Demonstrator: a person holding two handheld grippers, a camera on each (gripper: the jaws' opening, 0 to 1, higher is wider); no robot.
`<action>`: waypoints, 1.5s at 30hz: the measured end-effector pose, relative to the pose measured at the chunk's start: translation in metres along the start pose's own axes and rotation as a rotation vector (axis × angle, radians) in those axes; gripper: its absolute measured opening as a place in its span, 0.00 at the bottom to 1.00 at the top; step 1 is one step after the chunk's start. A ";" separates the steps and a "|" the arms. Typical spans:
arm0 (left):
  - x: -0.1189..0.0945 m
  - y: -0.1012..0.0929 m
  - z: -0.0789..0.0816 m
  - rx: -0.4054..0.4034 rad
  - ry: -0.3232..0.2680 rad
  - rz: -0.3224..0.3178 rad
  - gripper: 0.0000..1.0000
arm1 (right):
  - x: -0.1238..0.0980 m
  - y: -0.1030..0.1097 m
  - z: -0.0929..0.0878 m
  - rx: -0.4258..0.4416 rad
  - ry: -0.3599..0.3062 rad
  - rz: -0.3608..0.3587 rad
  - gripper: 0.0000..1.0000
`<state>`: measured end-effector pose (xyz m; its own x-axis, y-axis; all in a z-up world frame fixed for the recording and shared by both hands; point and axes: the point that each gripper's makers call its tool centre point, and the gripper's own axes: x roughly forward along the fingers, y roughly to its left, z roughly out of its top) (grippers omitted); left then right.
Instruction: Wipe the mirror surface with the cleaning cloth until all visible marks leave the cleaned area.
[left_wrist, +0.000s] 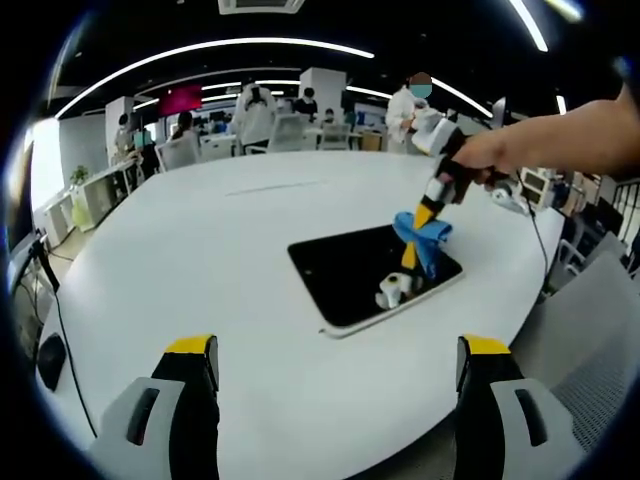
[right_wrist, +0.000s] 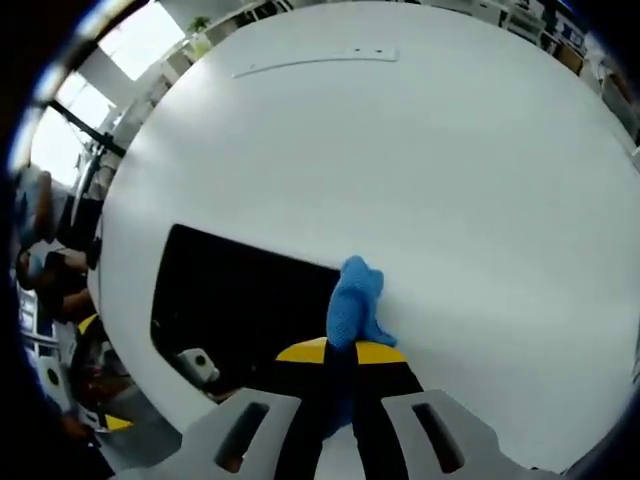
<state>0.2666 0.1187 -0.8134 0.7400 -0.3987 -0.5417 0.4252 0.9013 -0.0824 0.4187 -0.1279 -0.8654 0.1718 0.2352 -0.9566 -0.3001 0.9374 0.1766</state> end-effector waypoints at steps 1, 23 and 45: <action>0.000 0.000 0.000 0.000 -0.001 -0.001 1.00 | 0.000 0.000 0.000 0.000 0.001 -0.002 0.03; 0.001 -0.001 0.000 -0.006 -0.008 -0.005 1.00 | 0.005 0.016 0.001 0.013 0.008 0.024 0.03; 0.001 0.000 0.001 0.005 -0.010 -0.002 1.00 | 0.015 0.049 0.017 0.012 0.001 0.048 0.03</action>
<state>0.2678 0.1180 -0.8131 0.7442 -0.4024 -0.5332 0.4294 0.8996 -0.0795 0.4224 -0.0745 -0.8670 0.1566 0.2796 -0.9473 -0.2966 0.9281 0.2249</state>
